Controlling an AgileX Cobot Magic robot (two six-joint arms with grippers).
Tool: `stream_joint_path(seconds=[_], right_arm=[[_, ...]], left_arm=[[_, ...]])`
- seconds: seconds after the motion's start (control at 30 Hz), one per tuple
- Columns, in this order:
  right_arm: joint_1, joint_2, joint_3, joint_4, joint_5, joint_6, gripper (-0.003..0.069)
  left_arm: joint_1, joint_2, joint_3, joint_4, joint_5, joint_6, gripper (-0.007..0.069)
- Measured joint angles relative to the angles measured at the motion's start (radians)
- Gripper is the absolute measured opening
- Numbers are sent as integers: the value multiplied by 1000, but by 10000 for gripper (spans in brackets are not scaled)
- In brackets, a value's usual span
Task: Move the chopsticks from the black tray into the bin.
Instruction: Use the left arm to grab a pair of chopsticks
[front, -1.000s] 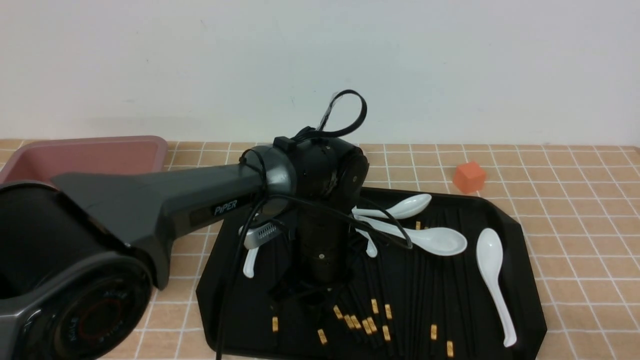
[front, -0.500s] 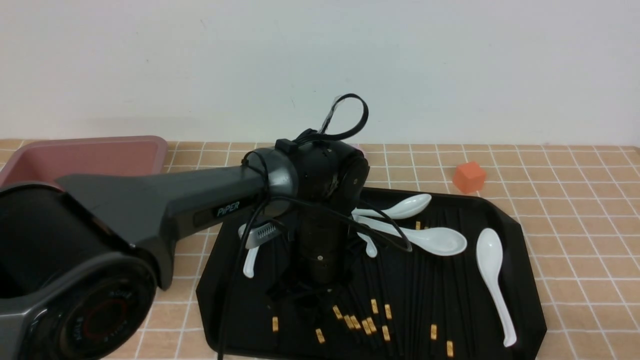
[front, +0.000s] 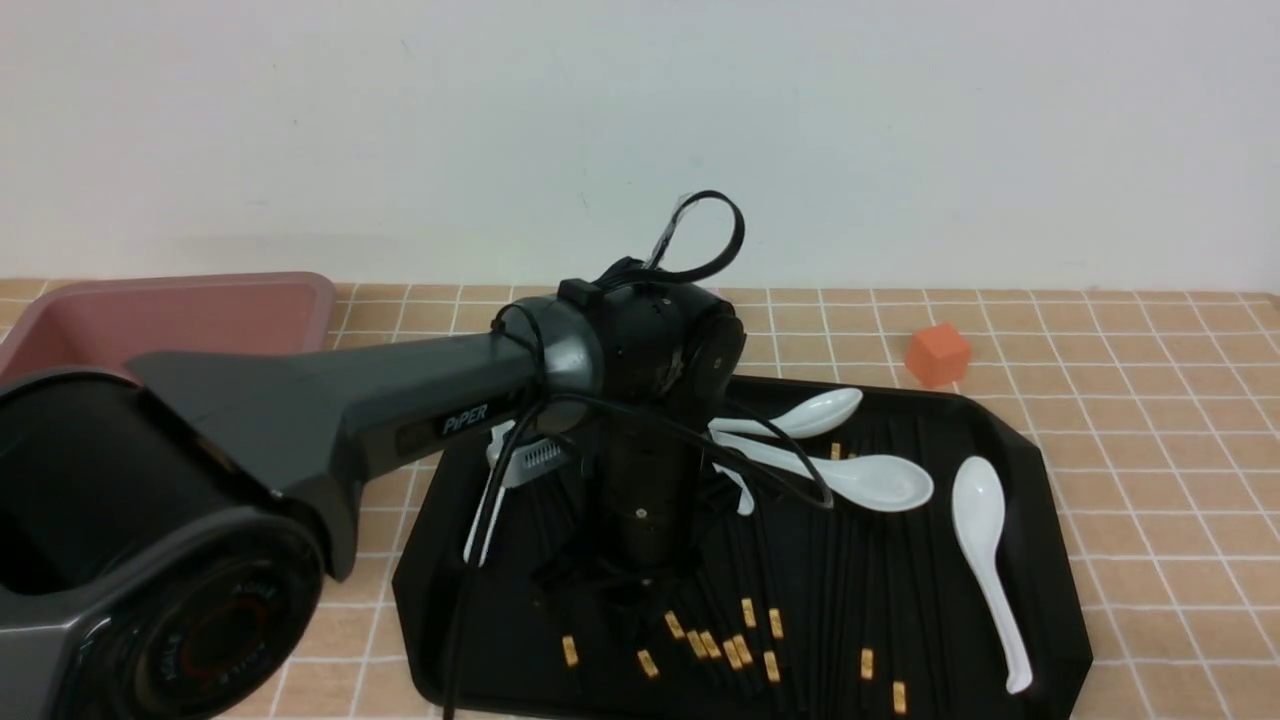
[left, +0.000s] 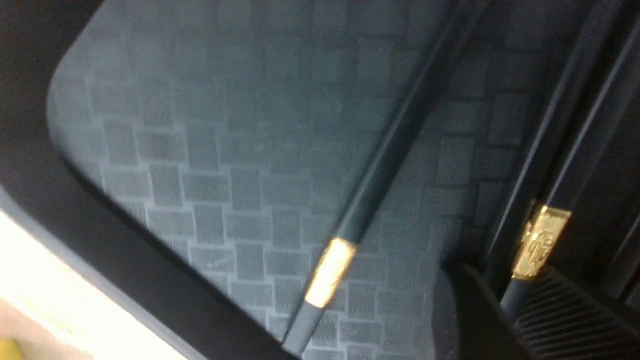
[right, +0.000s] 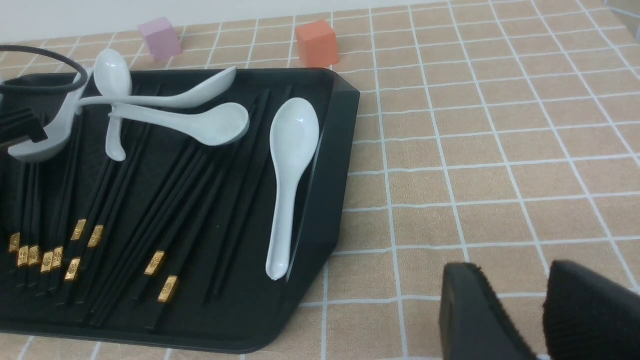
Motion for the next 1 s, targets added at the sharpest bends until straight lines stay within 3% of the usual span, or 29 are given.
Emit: stream_joint_path(seconds=[1.0], right_arm=[[0, 0, 0, 0, 0, 0, 240]], left_arm=[[0, -118, 17, 51, 23, 266, 122]])
